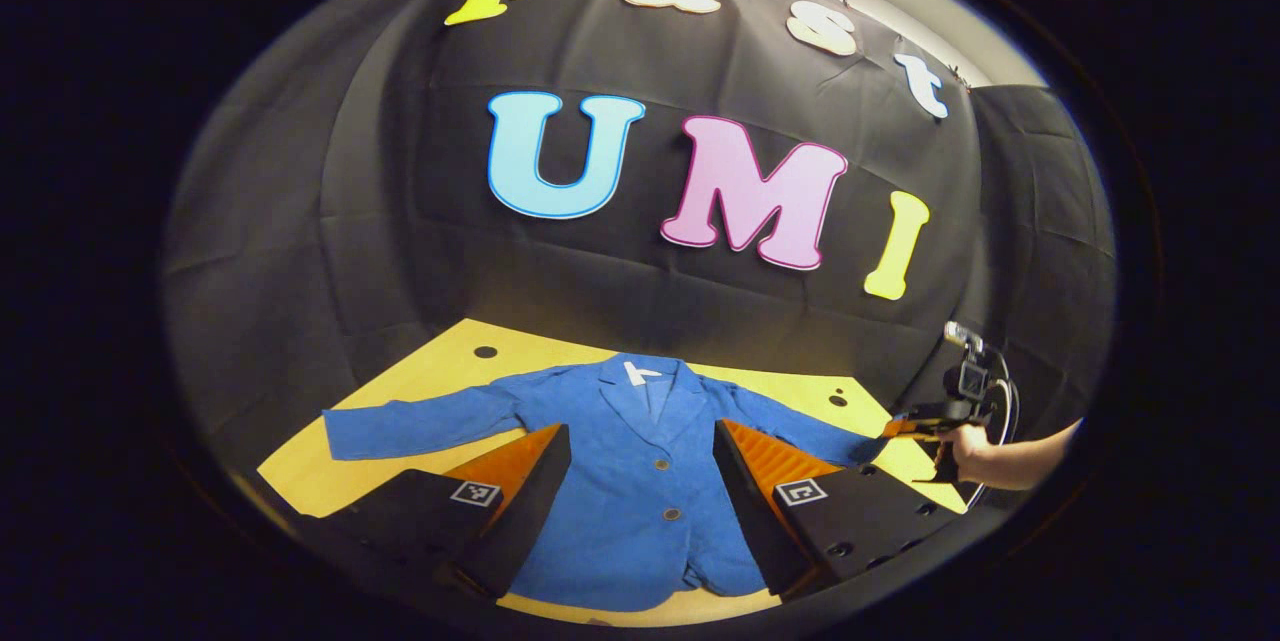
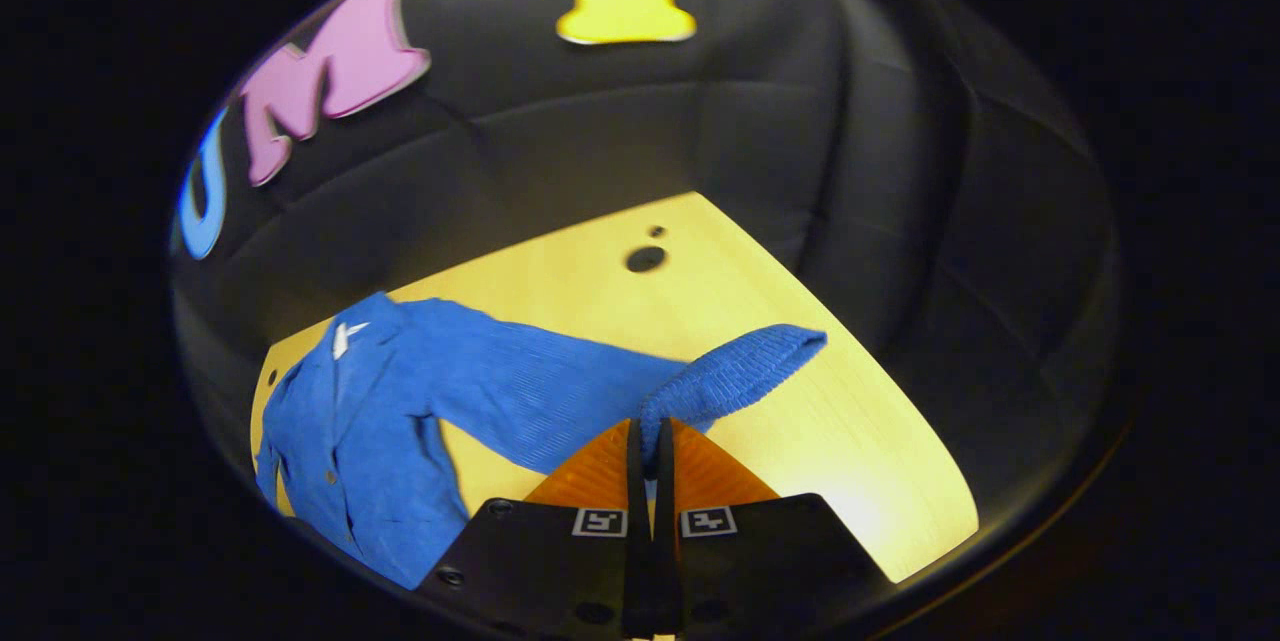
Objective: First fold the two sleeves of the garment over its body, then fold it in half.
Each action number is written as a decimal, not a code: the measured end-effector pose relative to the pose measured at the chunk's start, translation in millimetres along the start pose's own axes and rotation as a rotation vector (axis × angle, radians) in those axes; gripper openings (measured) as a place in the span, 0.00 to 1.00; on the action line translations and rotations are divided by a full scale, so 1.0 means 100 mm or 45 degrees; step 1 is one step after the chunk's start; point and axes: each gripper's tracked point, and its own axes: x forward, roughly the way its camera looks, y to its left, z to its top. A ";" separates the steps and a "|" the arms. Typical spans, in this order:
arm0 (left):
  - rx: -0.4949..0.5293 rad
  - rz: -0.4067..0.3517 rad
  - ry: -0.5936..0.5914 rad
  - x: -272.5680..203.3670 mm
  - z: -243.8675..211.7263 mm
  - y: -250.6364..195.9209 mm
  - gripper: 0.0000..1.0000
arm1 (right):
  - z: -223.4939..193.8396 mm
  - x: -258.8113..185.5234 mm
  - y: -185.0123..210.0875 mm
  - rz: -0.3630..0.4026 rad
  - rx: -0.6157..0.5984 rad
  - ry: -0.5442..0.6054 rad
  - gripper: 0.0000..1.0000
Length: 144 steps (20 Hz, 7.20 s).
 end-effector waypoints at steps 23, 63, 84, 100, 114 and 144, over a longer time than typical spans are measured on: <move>-0.262 0.566 0.012 -0.93 -0.43 1.63 0.82 | -1.18 -0.06 4.80 0.726 -0.253 0.228 0.88; -0.343 0.471 0.793 1.31 -1.60 3.90 0.00 | -0.63 -3.56 1.40 0.006 -0.211 -0.438 0.97; 0.066 -0.532 0.471 2.67 -0.01 -1.40 0.08 | -0.96 -2.87 0.50 -0.083 -0.210 -0.287 0.97; 0.242 -0.100 0.690 0.79 -1.17 1.04 0.85 | -1.84 -1.89 0.59 0.035 -0.202 0.149 0.99; 0.180 0.083 1.022 0.11 -2.31 1.52 0.85 | -2.66 -1.48 0.41 -0.045 -0.184 0.486 0.98; -0.037 -0.115 0.614 1.55 -0.28 0.85 0.00 | -0.40 -0.96 2.07 0.378 -0.114 0.109 0.05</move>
